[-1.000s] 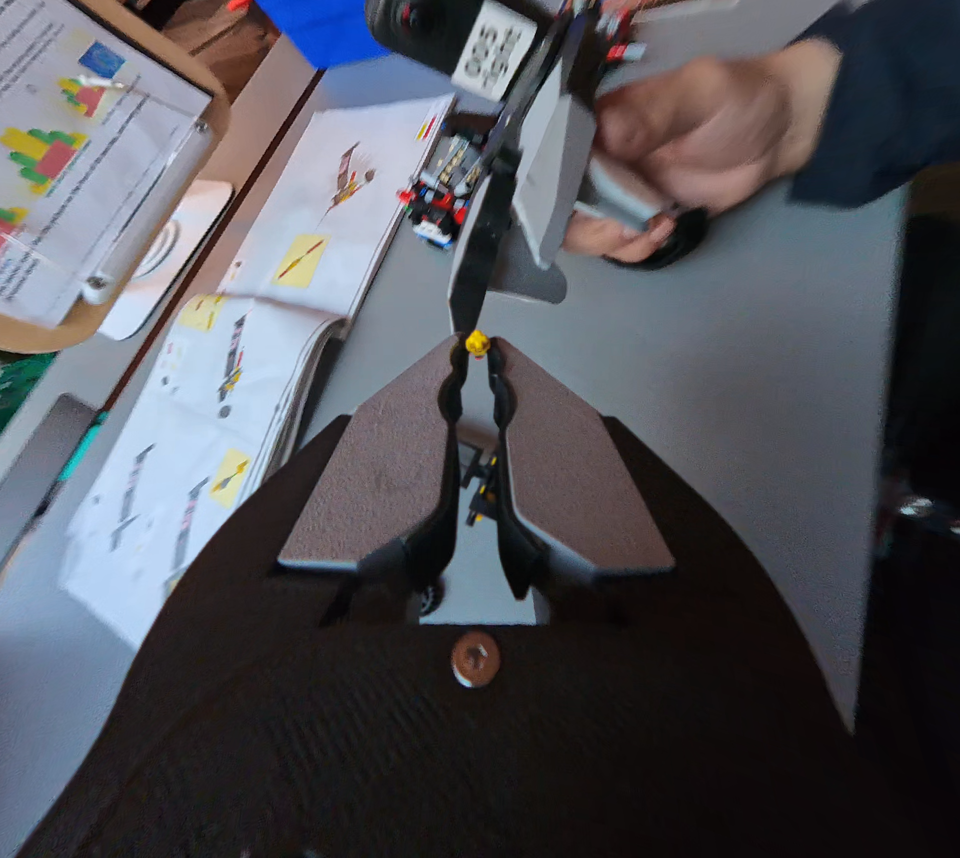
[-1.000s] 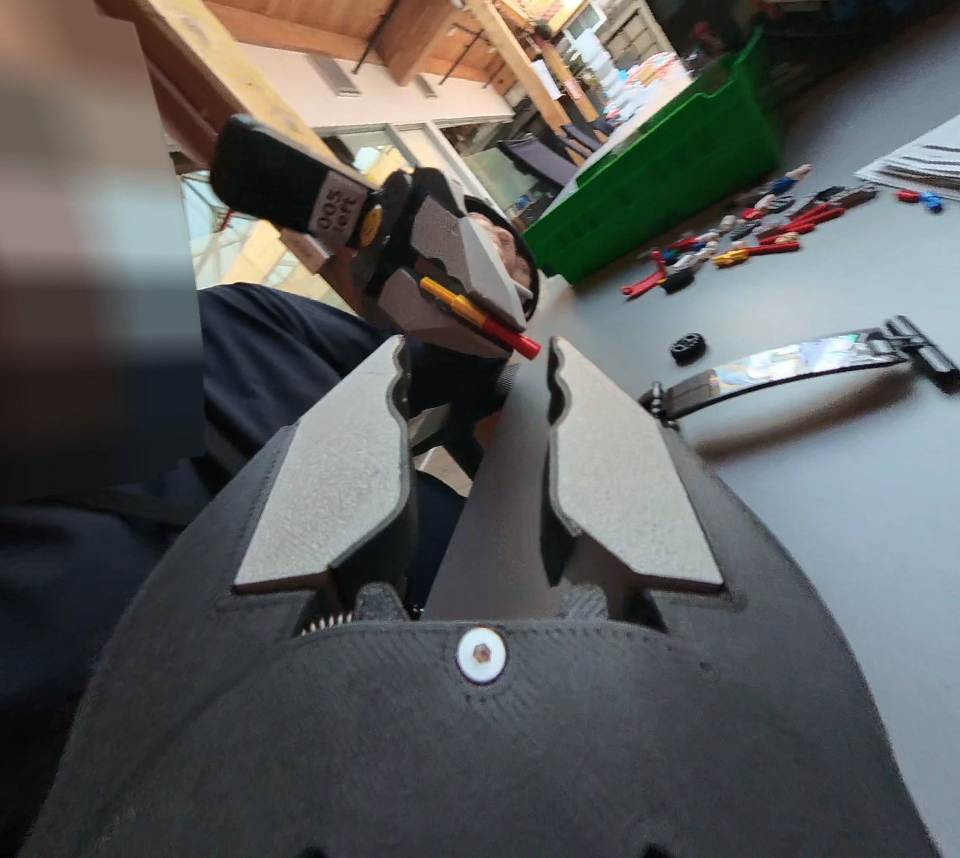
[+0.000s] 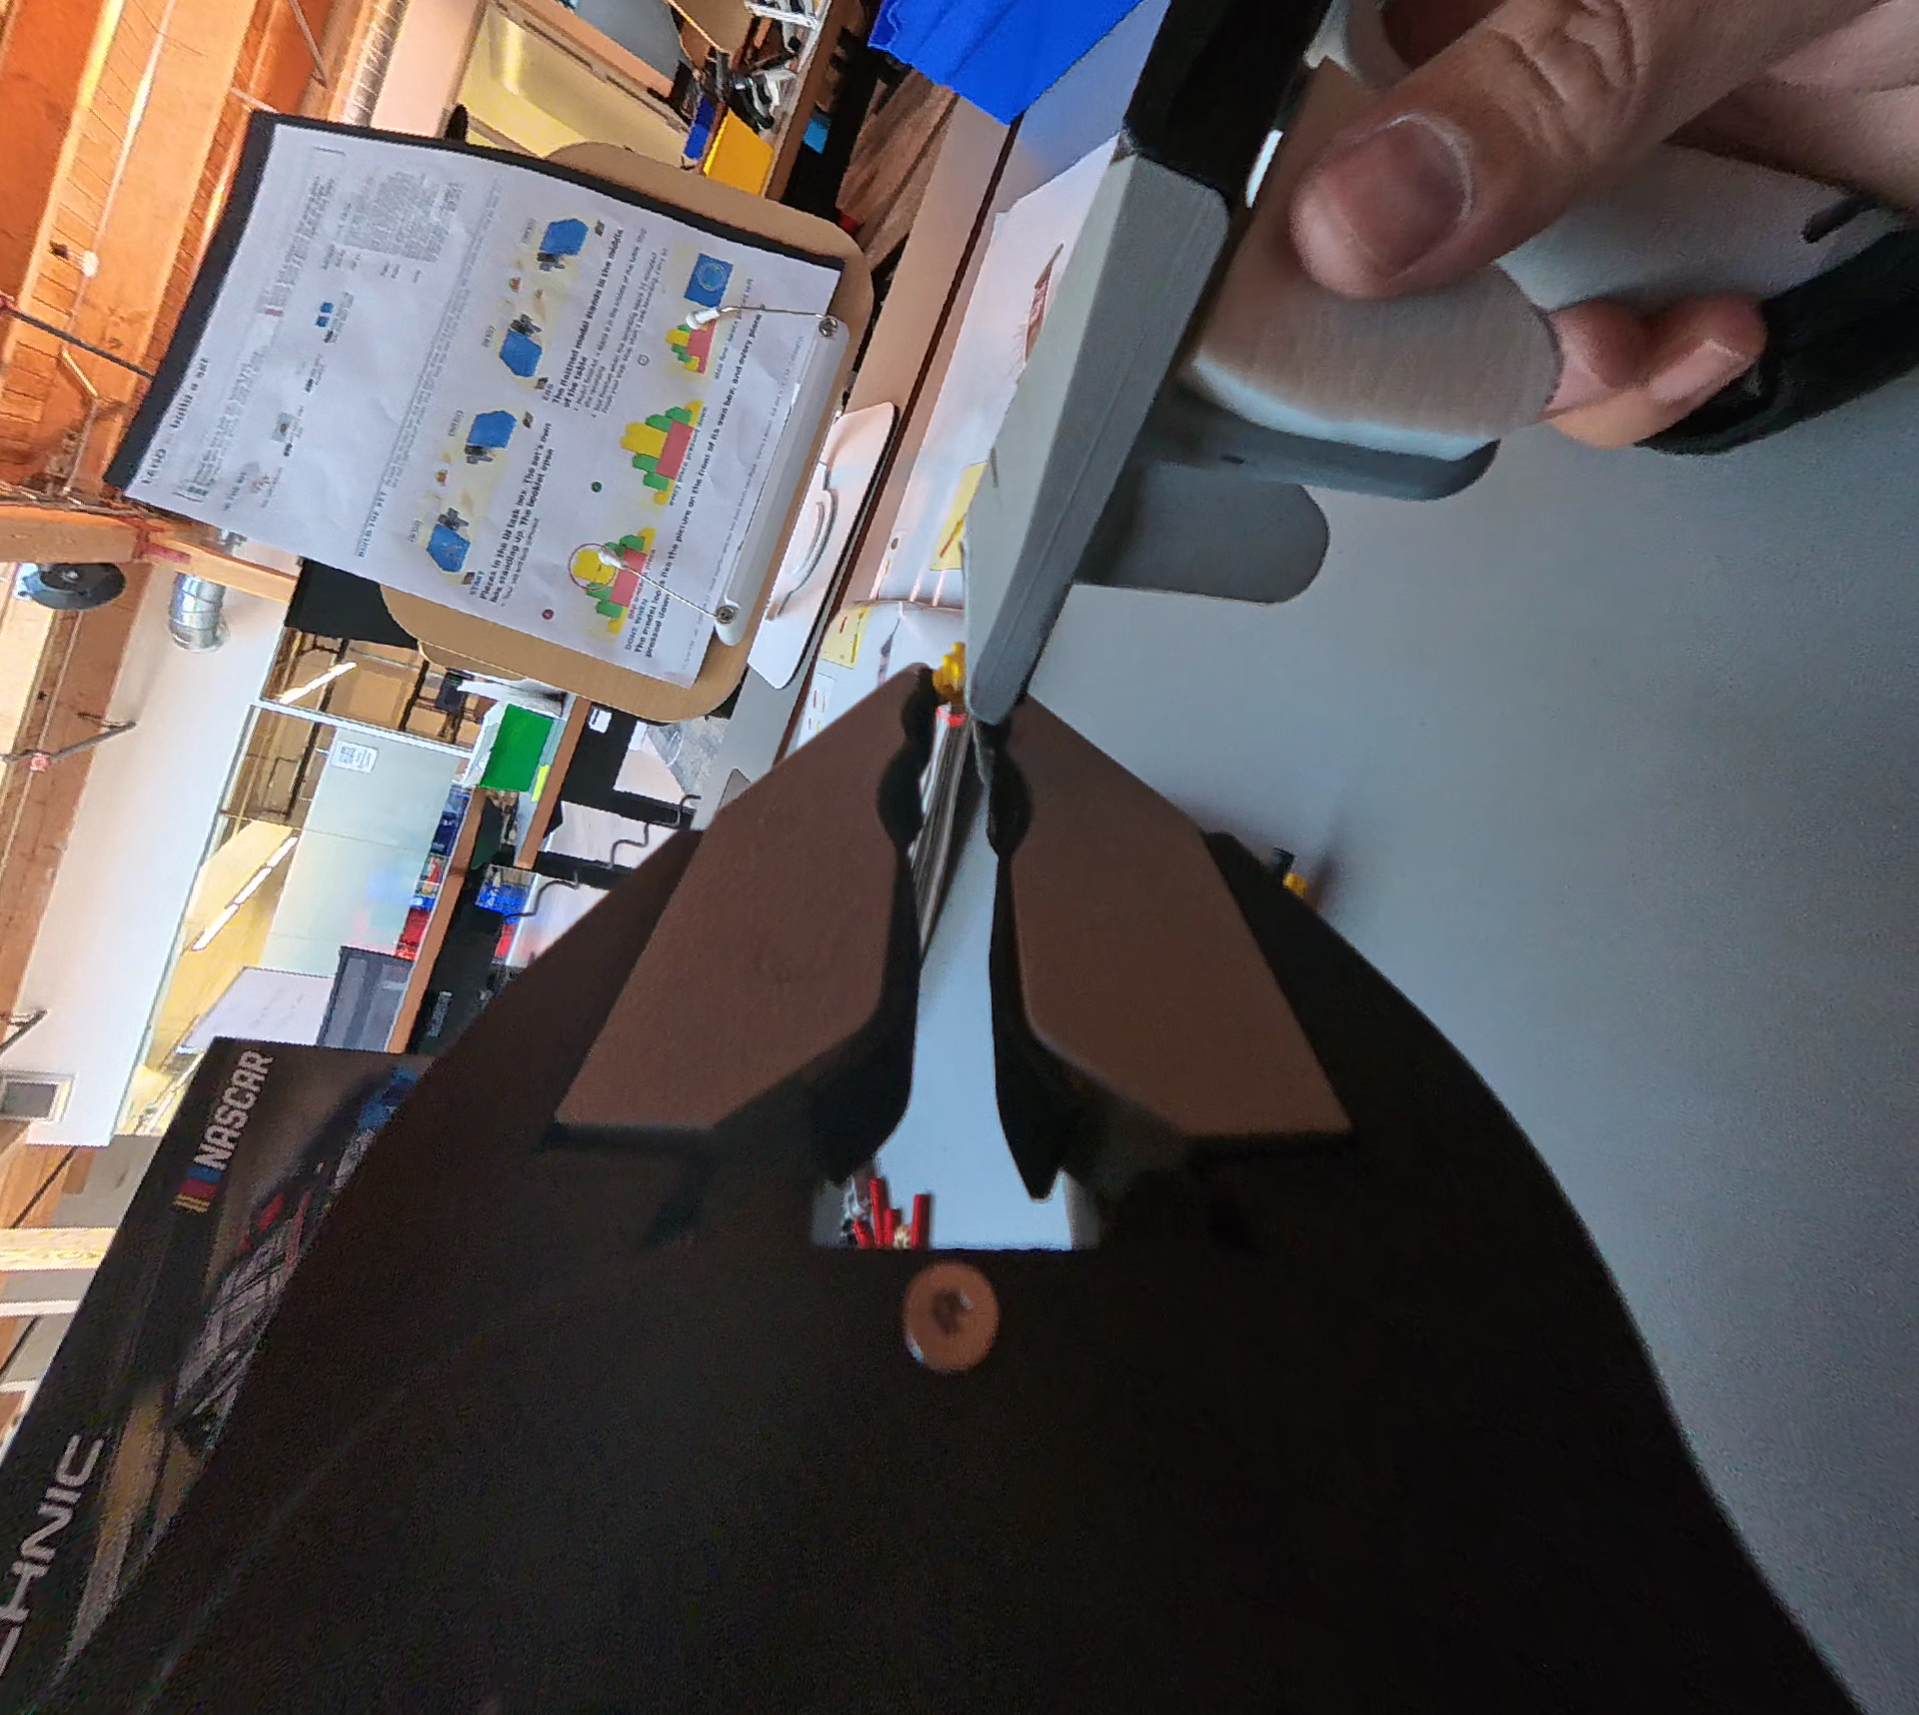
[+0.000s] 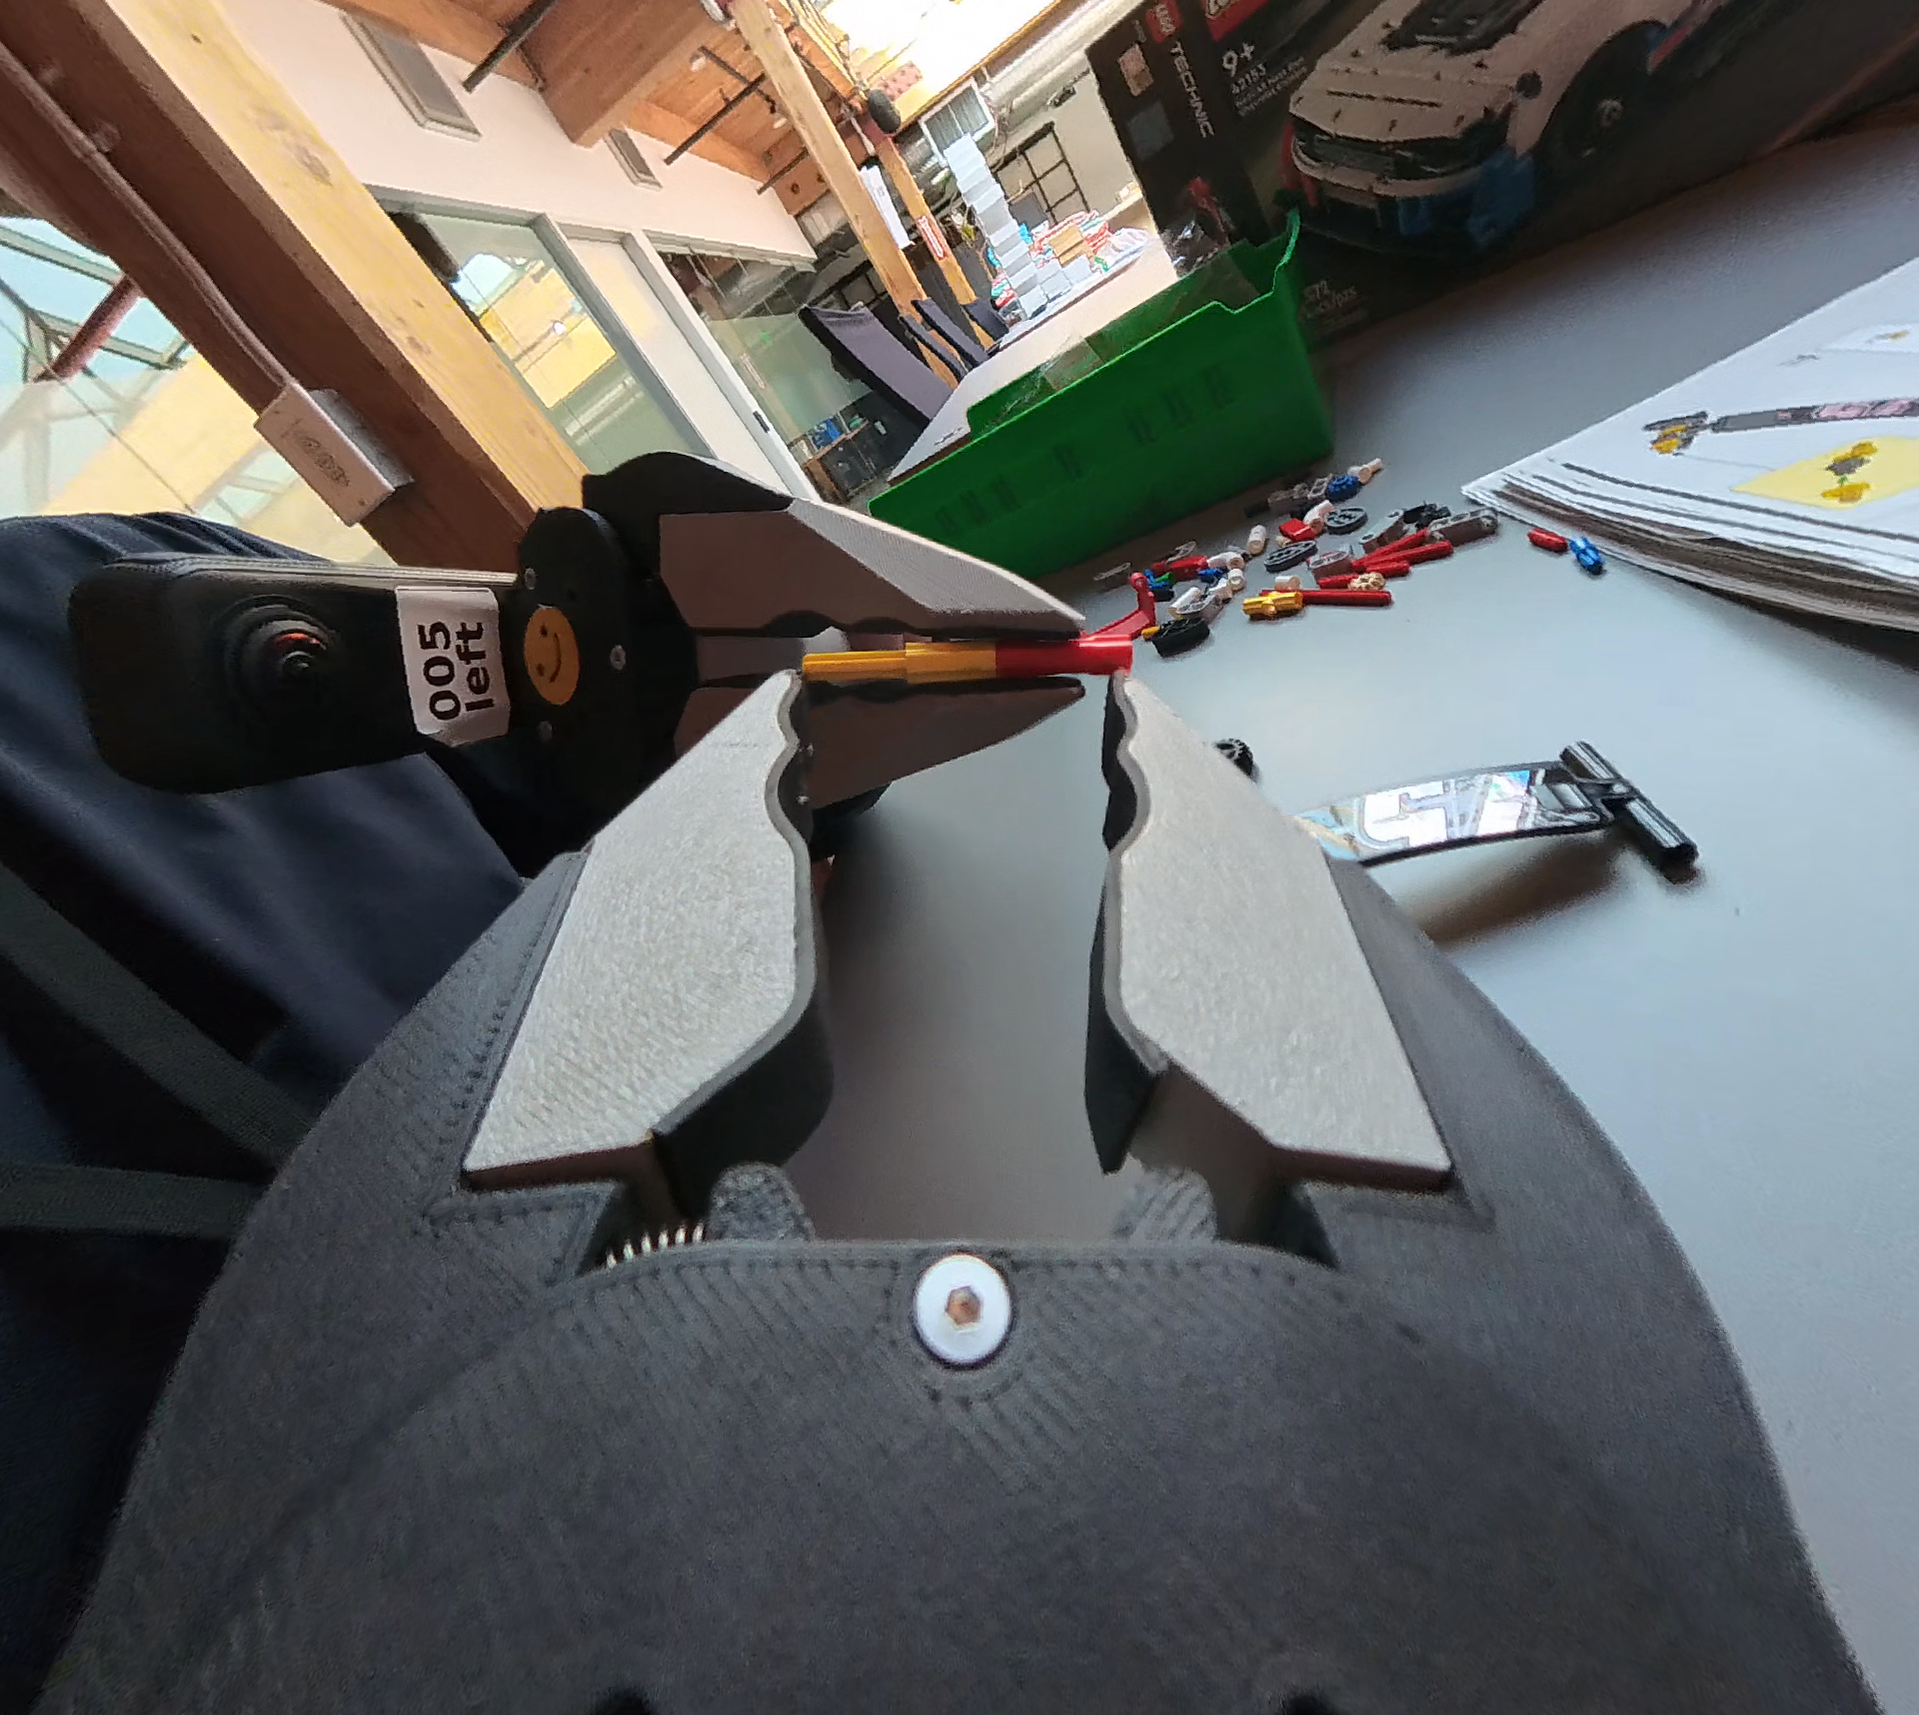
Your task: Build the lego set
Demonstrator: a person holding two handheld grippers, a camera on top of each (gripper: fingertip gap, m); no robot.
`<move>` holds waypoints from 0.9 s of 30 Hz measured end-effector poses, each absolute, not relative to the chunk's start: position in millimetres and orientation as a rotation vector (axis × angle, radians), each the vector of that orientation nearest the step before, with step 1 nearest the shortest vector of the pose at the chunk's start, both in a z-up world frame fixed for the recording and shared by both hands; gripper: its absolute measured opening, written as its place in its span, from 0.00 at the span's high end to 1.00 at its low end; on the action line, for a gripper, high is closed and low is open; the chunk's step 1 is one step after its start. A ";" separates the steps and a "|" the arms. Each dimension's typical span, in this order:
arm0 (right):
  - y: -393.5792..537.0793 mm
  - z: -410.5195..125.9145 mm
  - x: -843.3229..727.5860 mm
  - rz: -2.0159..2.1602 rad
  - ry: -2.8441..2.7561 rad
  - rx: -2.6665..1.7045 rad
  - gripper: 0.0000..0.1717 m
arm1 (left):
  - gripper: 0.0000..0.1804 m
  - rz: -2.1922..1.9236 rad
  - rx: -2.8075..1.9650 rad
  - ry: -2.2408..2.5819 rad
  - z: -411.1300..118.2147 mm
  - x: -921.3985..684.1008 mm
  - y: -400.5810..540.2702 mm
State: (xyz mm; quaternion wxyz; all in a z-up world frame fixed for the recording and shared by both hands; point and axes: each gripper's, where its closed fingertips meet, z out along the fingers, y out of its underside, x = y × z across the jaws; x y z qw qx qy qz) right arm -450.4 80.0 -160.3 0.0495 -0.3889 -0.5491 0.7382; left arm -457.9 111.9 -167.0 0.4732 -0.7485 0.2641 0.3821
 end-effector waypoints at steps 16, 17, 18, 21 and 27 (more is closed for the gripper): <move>81.0 -156.1 -450.4 2.154 -1.655 -1.148 0.66 | 0.97 0.930 -1.757 0.633 -164.5 -451.3 114.0; 81.1 -156.3 -450.5 2.147 -1.655 -1.148 0.65 | 0.97 0.928 -1.758 0.634 -165.0 -451.2 114.1; 81.1 -156.3 -450.6 2.140 -1.657 -1.146 0.65 | 0.97 0.924 -1.762 0.636 -165.8 -450.5 114.1; 80.3 -155.2 -449.4 2.127 -1.662 -1.128 0.65 | 0.97 0.927 -1.756 0.640 -164.8 -448.5 114.1; 78.4 -157.8 -447.8 2.047 -1.713 -1.114 0.65 | 0.97 0.953 -1.763 0.659 -165.8 -446.8 112.5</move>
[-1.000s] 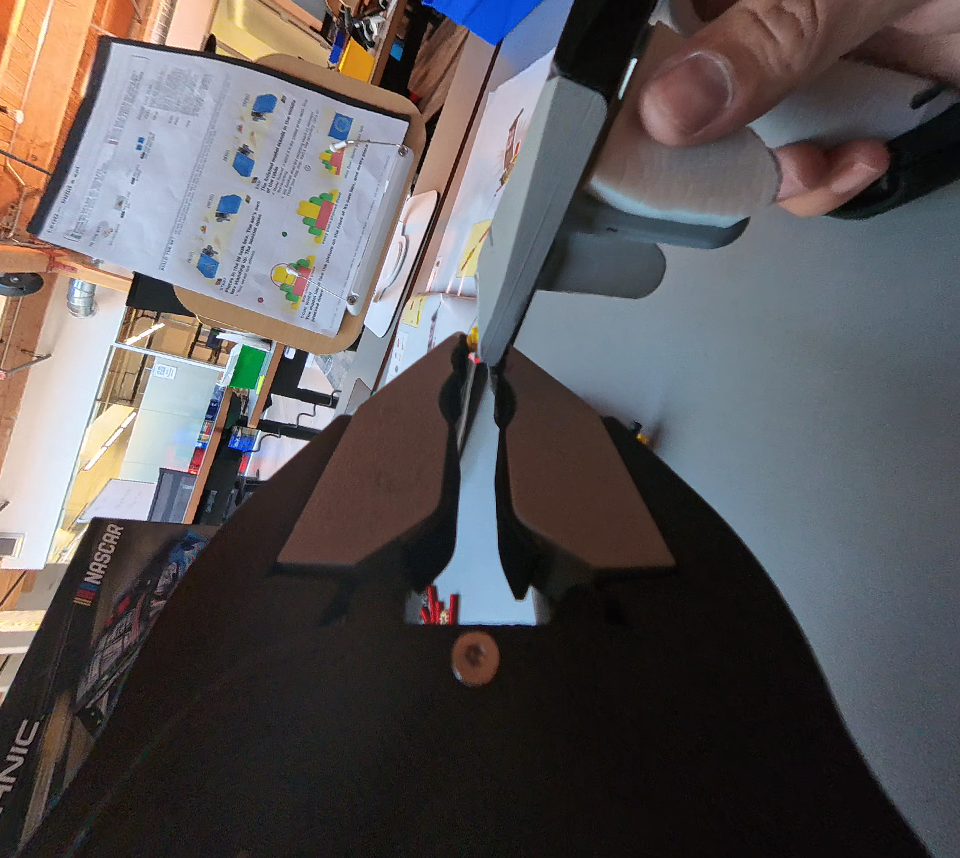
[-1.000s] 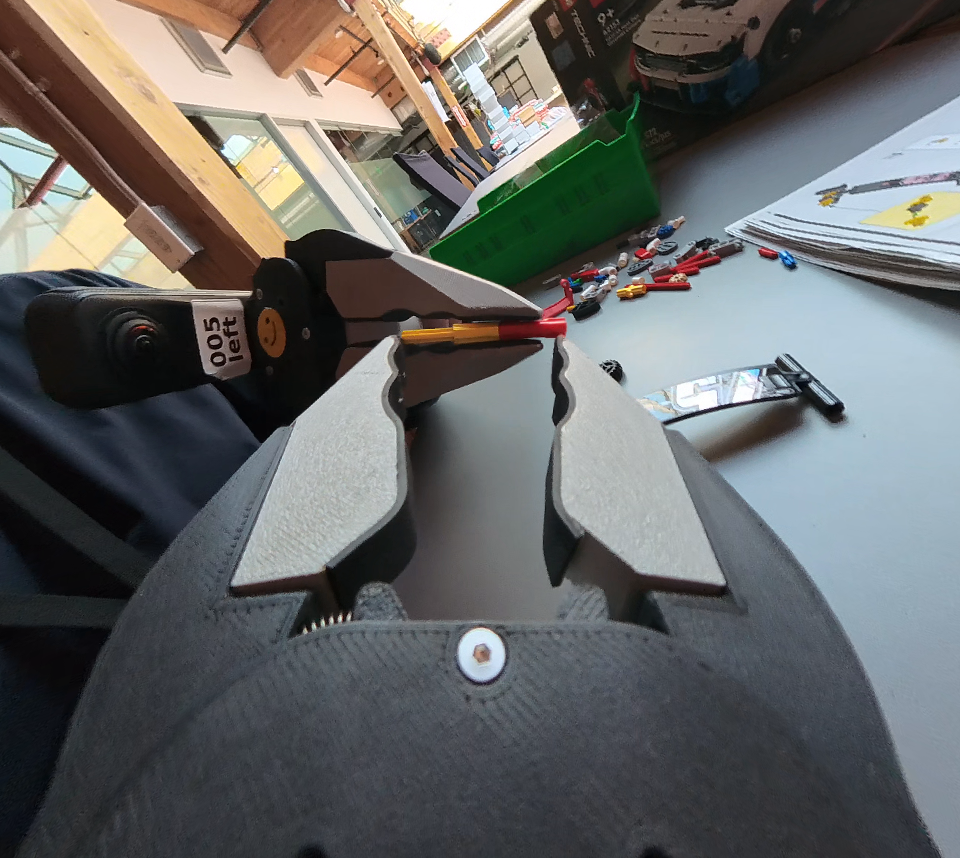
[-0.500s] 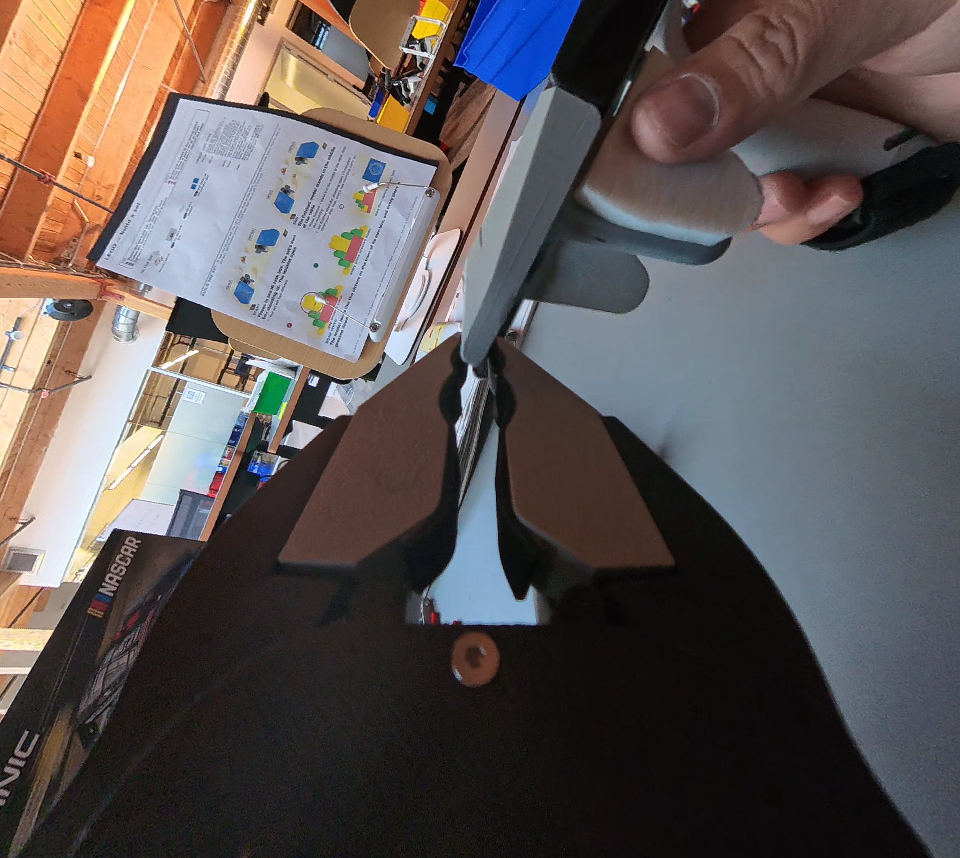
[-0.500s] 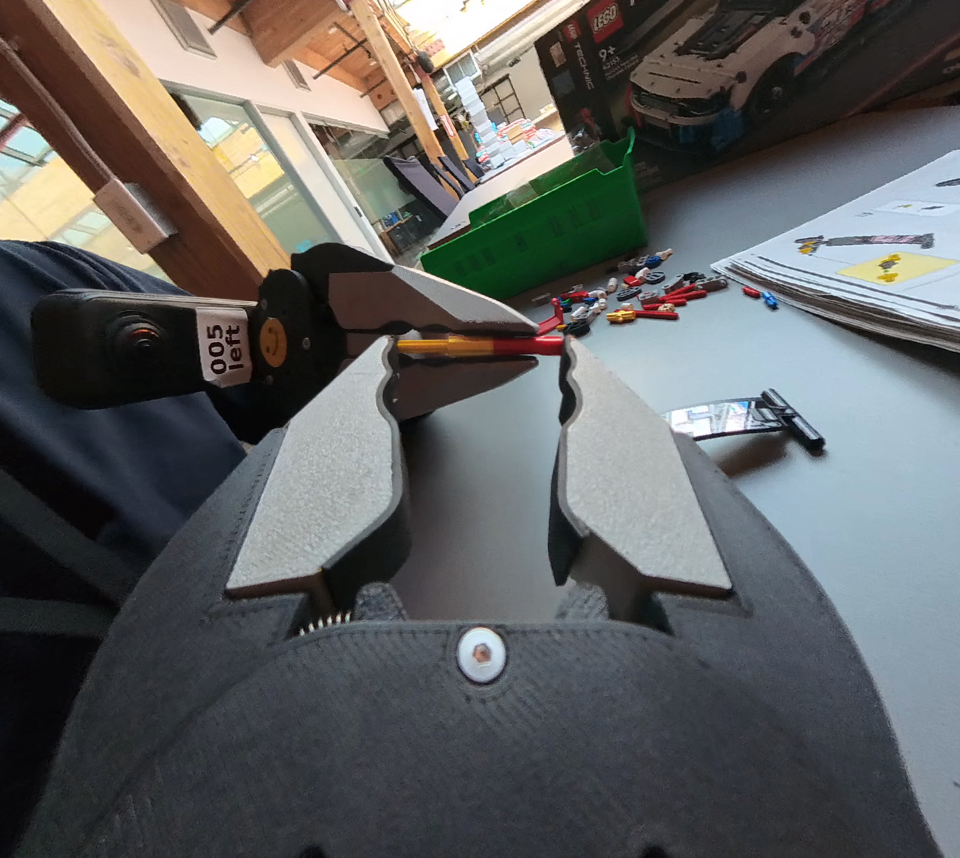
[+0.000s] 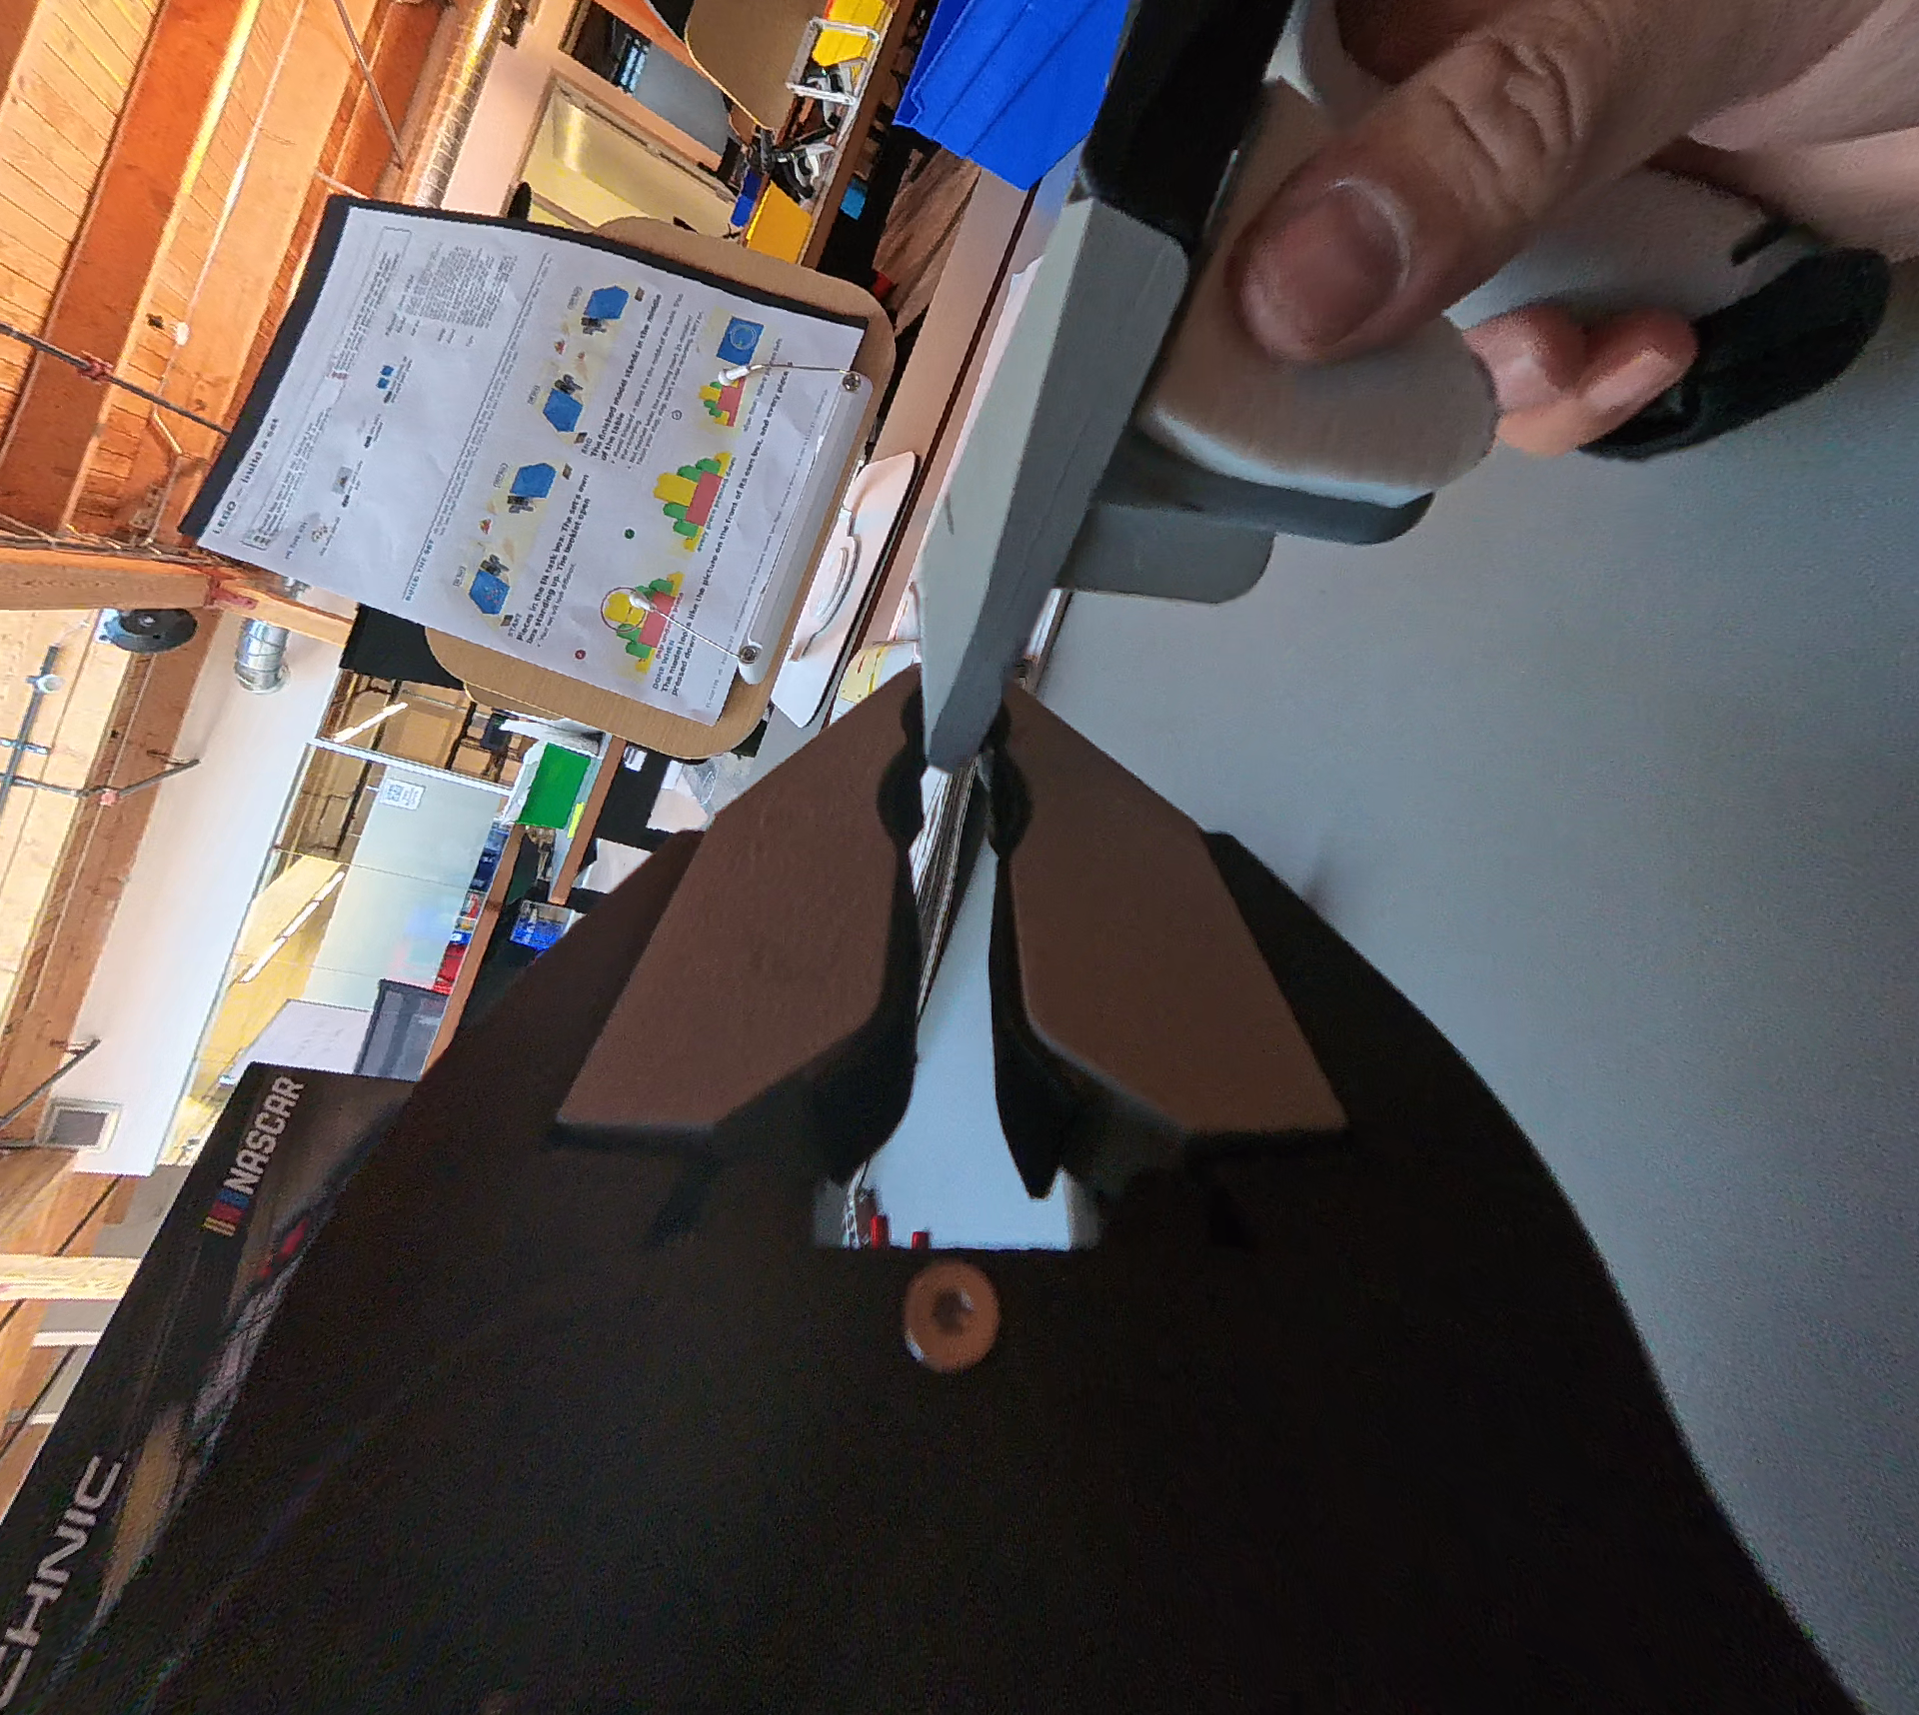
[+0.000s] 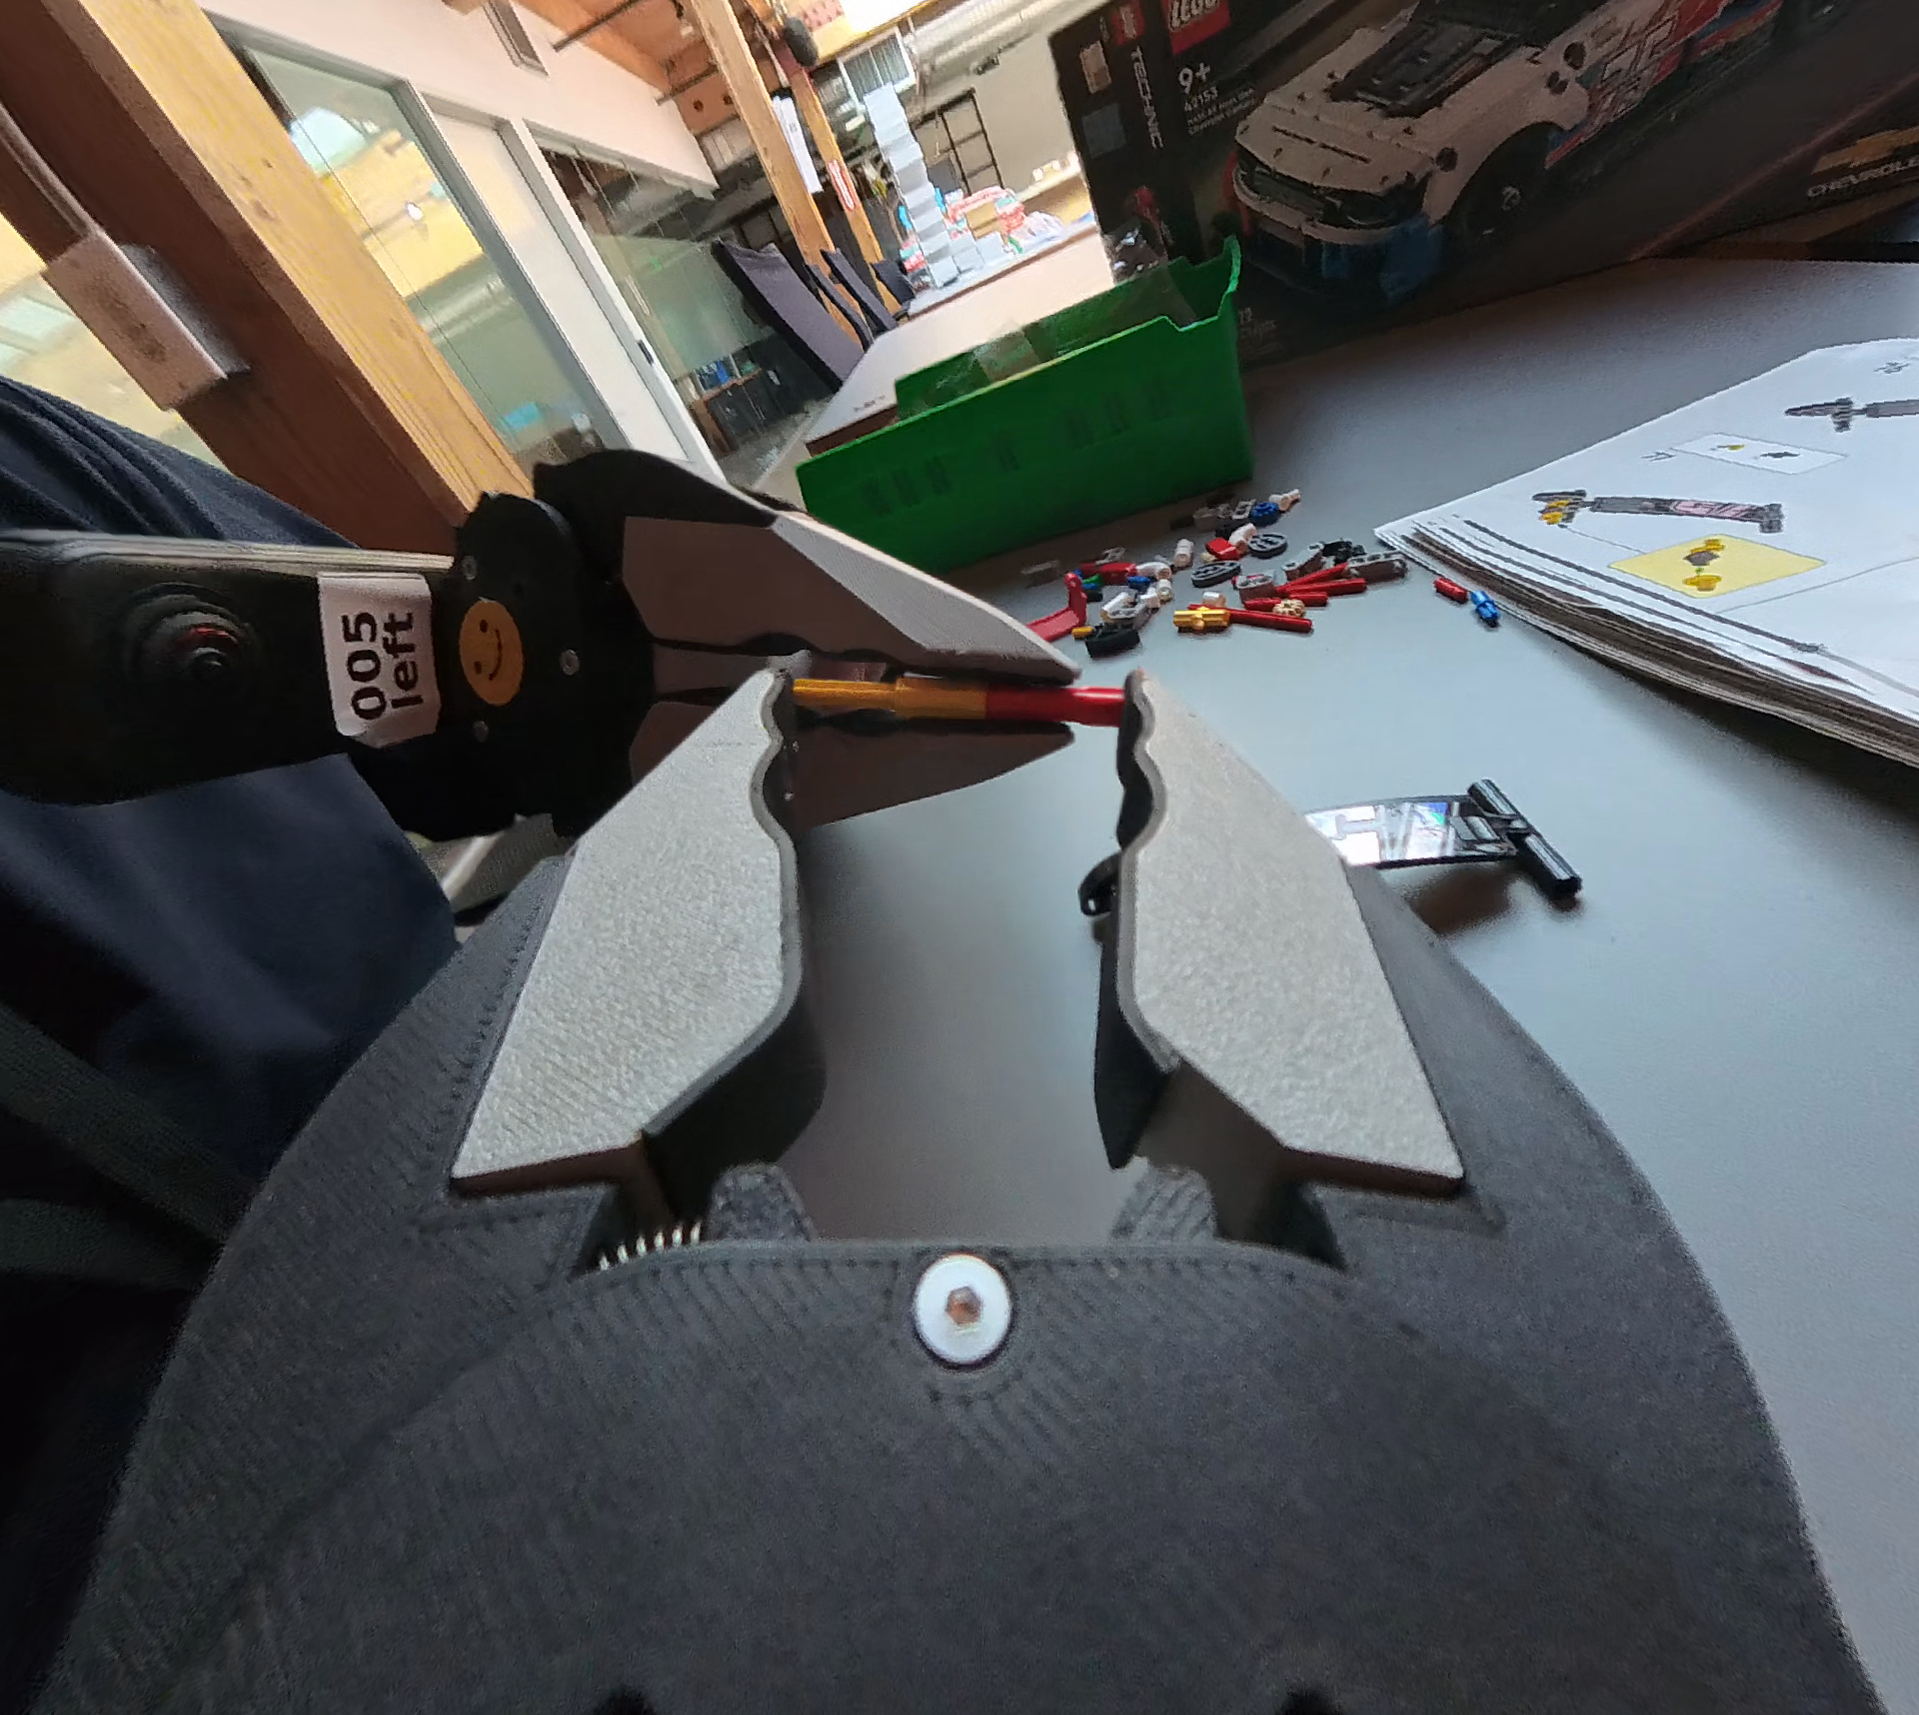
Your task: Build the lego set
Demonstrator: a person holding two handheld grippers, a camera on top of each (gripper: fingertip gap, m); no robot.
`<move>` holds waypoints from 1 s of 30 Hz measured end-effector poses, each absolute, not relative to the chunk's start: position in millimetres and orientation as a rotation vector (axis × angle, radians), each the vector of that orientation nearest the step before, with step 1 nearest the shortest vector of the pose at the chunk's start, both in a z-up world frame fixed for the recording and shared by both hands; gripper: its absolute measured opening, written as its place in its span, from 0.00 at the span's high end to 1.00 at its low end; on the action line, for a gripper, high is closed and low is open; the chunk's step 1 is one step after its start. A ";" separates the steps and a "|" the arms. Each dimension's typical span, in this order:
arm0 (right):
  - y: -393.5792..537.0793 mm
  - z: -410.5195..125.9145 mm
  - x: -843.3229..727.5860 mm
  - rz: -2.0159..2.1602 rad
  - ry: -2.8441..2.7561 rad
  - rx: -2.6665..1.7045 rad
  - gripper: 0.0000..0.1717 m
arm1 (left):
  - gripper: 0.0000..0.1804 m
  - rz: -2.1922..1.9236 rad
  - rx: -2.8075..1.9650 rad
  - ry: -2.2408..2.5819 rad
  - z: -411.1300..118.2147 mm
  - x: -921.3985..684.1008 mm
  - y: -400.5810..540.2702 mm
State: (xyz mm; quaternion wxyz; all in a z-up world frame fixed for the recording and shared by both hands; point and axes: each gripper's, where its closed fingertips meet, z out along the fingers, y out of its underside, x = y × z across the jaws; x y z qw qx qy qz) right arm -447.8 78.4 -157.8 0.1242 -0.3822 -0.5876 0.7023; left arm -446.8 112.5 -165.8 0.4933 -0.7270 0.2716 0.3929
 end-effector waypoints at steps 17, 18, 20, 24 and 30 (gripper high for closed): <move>78.8 -149.1 -441.7 2.116 -1.698 -1.061 0.69 | 0.98 0.610 -1.730 0.581 -157.0 -438.1 109.0; 82.2 -148.7 -442.6 2.090 -1.679 -1.056 0.68 | 0.98 0.509 -1.746 0.554 -157.9 -437.3 108.3; 89.8 -149.1 -444.2 2.059 -1.654 -1.062 0.66 | 0.97 0.295 -1.777 0.478 -159.5 -437.9 107.1; 96.9 -150.2 -442.0 2.069 -1.664 -1.062 0.72 | 0.98 -0.186 -1.769 0.355 -159.4 -430.0 103.2; 86.7 -162.3 -437.3 1.790 -1.832 -0.922 0.83 | 0.98 -0.461 -1.697 0.261 -154.1 -427.5 98.8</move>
